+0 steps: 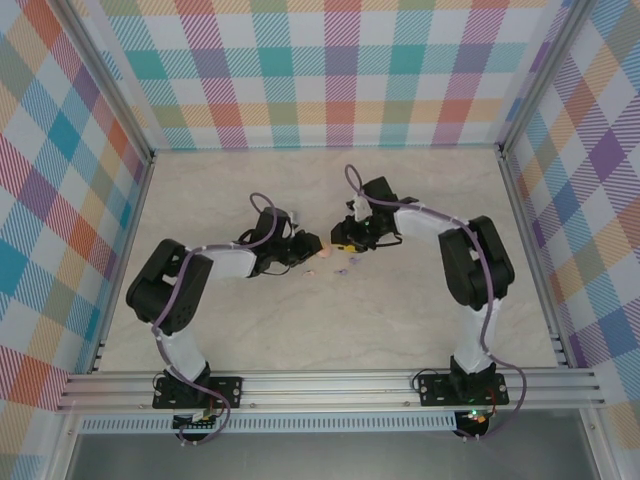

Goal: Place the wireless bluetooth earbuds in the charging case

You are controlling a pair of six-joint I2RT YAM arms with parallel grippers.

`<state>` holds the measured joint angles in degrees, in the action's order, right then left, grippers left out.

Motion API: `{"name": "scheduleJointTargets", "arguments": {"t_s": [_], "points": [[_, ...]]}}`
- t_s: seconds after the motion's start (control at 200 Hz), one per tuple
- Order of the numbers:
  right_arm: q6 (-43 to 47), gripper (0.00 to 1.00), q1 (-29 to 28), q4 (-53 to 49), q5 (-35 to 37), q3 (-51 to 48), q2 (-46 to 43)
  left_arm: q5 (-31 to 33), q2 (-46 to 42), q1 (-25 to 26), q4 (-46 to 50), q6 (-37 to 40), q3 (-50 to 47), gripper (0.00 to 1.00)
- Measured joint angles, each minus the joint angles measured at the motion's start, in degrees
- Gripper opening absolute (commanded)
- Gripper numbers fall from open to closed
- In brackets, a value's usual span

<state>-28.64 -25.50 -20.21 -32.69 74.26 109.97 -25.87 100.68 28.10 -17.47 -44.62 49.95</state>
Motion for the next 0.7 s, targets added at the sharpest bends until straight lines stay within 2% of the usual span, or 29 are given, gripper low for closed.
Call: {"name": "scheduleJointTargets", "arguments": {"t_s": [0.14, 0.285, 0.46, 0.7], "points": [[2.2, 0.46, 2.1, 2.0, -2.3, -2.8, -8.9, -0.5, -7.3, -0.1, 0.6, 5.7, 0.2, 0.13], [4.9, 0.48, 5.1, 4.2, -6.3, -5.6, -15.6, -4.7, -10.9, -0.9, 0.8, 10.9, 2.3, 0.13], [8.4, 0.47, 8.2, 5.2, -12.8, -7.5, -19.8, -11.2, -11.6, -2.1, 0.9, 14.7, 5.6, 0.13], [11.0, 0.47, 8.4, 8.4, -22.0, -8.2, -23.4, -17.1, -15.5, -2.2, 0.8, 17.3, 7.2, 0.13]]}}
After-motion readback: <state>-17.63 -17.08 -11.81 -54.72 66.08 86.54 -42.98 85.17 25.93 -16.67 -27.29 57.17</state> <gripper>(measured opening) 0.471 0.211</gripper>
